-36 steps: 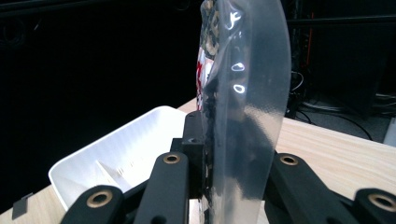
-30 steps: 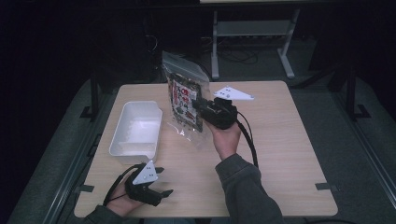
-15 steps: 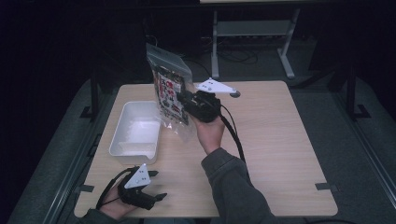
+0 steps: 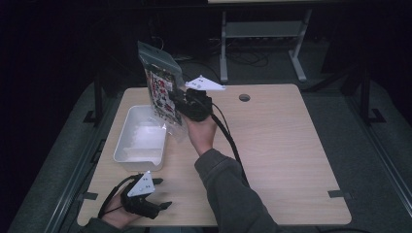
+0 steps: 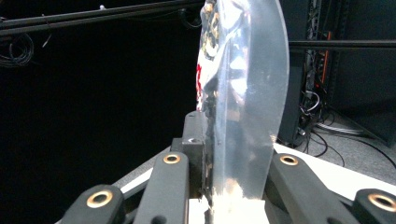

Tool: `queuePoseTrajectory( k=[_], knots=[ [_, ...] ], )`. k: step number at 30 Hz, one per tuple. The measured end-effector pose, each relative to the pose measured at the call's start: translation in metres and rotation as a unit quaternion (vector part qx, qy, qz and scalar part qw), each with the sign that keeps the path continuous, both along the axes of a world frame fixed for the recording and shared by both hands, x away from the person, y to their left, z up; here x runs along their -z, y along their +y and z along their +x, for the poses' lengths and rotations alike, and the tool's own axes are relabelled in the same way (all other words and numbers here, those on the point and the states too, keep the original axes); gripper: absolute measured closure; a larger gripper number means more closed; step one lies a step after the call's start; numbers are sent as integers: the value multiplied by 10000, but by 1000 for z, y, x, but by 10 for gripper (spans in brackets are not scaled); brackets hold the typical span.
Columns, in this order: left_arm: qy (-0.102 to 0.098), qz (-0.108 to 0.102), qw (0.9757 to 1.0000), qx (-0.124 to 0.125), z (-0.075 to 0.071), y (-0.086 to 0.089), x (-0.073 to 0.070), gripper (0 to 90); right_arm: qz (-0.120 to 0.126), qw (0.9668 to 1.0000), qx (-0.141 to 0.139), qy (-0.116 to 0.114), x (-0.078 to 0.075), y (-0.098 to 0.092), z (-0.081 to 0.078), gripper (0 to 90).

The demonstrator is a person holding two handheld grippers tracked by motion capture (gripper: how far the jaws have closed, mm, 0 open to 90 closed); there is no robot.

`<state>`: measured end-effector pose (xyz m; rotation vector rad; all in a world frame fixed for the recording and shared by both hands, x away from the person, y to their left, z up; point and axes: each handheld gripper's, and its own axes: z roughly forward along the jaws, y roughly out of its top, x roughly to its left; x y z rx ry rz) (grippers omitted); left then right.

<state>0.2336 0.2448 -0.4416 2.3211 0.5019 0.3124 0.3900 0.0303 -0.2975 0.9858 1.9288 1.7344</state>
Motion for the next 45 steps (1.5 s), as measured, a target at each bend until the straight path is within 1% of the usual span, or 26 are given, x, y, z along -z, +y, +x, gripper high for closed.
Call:
queuePoseTrajectory(
  k=[6, 12, 16, 18, 21, 24, 26, 30, 34, 40, 41, 42, 43, 45],
  knots=[
    [-23, 57, 10000, -15, -1, 2, 1, 204, -77, 10000, -43, -4, 2, 20, 6, 751],
    [12, 29, 10000, -71, -2, 8, 0, 204, -68, 10000, -5, 38, 8, 38, 13, 751],
    [4, 47, 10000, -59, -2, 10, 0, 204, -130, 9998, 122, 25, 13, 53, 20, 751],
    [30, -7, 10000, -88, -2, 11, 1, 204, -153, 9998, 157, 26, 15, 56, 21, 751],
    [64, -33, 9999, -92, -1, 12, 1, 204, -312, 9991, 285, 87, 18, 65, 26, 751],
    [69, -37, 9999, -72, -1, 12, 2, 204, -251, 9991, 302, 162, 24, 70, 32, 751],
    [54, 30, 10000, -49, -1, 11, 2, 203, -247, 9990, 322, 187, 27, 75, 34, 751],
    [81, 21, 9999, -62, 0, 11, 3, 202, -359, 9987, 321, 156, 35, 84, 36, 751],
    [80, 41, 10000, -41, 1, 12, 3, 202, -324, 9987, 335, 206, 43, 91, 38, 751],
    [78, 32, 10000, -47, 1, 12, 3, 201, -307, 9988, 347, 124, 51, 98, 36, 751],
    [82, 33, 10000, -46, 1, 11, 3, 201, -308, 9989, 331, 92, 55, 99, 35, 751],
    [86, 46, 9999, -43, 1, 11, 3, 201, -308, 9989, 331, 92, 55, 99, 35, 751],
    [85, 74, 9999, -34, 1, 11, 3, 201, -309, 9989, 335, 47, 59, 99, 34, 751],
    [82, 91, 9999, -31, 1, 11, 4, 201, -289, 9990, 346, 64, 62, 99, 33, 751]
  ],
)
